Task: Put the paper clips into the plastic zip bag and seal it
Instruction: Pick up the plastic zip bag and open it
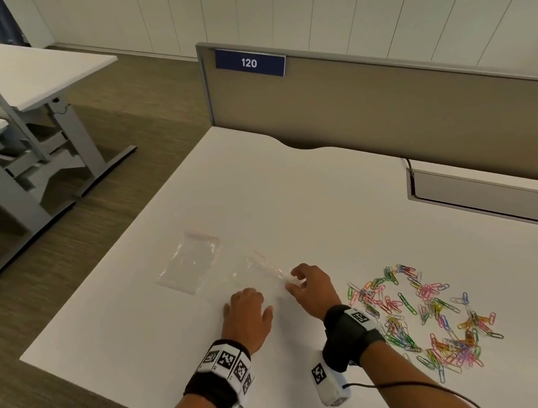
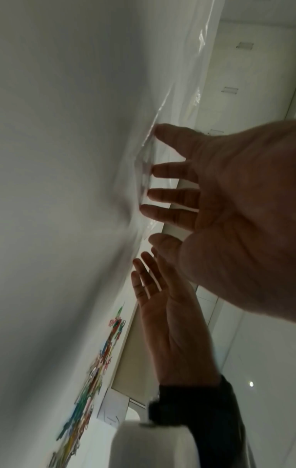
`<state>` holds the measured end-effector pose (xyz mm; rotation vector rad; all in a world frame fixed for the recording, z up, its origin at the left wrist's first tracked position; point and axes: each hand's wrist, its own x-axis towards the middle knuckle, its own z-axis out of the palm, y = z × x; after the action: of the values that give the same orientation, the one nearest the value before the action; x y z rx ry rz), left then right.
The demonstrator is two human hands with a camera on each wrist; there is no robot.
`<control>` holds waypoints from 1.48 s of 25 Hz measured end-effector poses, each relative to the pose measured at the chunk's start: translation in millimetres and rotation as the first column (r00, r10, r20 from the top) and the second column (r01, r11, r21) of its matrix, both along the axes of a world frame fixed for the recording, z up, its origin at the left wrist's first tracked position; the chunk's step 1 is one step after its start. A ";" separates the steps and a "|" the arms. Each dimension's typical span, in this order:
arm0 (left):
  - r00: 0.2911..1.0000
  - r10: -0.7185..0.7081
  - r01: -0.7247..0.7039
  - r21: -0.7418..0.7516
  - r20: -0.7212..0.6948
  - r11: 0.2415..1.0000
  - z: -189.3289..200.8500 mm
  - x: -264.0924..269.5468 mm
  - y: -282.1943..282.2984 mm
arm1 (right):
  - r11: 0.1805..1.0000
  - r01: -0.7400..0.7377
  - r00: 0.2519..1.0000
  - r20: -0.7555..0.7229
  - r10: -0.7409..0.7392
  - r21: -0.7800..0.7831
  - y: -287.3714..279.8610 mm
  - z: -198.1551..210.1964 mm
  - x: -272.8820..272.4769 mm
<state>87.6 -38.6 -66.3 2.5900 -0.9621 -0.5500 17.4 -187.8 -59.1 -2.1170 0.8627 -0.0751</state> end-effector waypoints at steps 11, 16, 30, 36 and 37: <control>0.999 0.031 -0.039 -0.221 -0.041 0.974 -3.7 4.0 15.6 | 0.909 0.225 0.974 -0.086 -0.207 0.352 16.8 -3.0 21.1; 0.998 -0.052 0.058 -0.225 0.035 0.973 15.6 2.2 7.8 | 0.844 0.248 0.957 0.016 -0.290 0.475 19.2 17.6 -2.9; 0.961 -0.030 -0.110 -0.481 -0.273 0.870 74.2 -34.8 -65.2 | 0.823 0.208 0.916 0.190 -0.354 0.529 -3.9 58.6 -78.6; 0.977 0.001 -0.088 -0.398 -0.212 0.913 80.1 -56.0 -85.2 | 0.952 0.290 0.907 0.289 -0.306 0.099 -23.6 54.7 -96.4; 0.980 0.004 -0.081 -0.386 -0.197 0.919 80.5 -57.8 -86.5 | 0.966 0.258 0.926 0.280 -0.254 0.024 -25.6 55.2 -99.1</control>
<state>29.8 -125.2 14.2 2.1511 -0.8484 -0.5230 -81.7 -213.5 -4.0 -1.9333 0.9607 -0.5082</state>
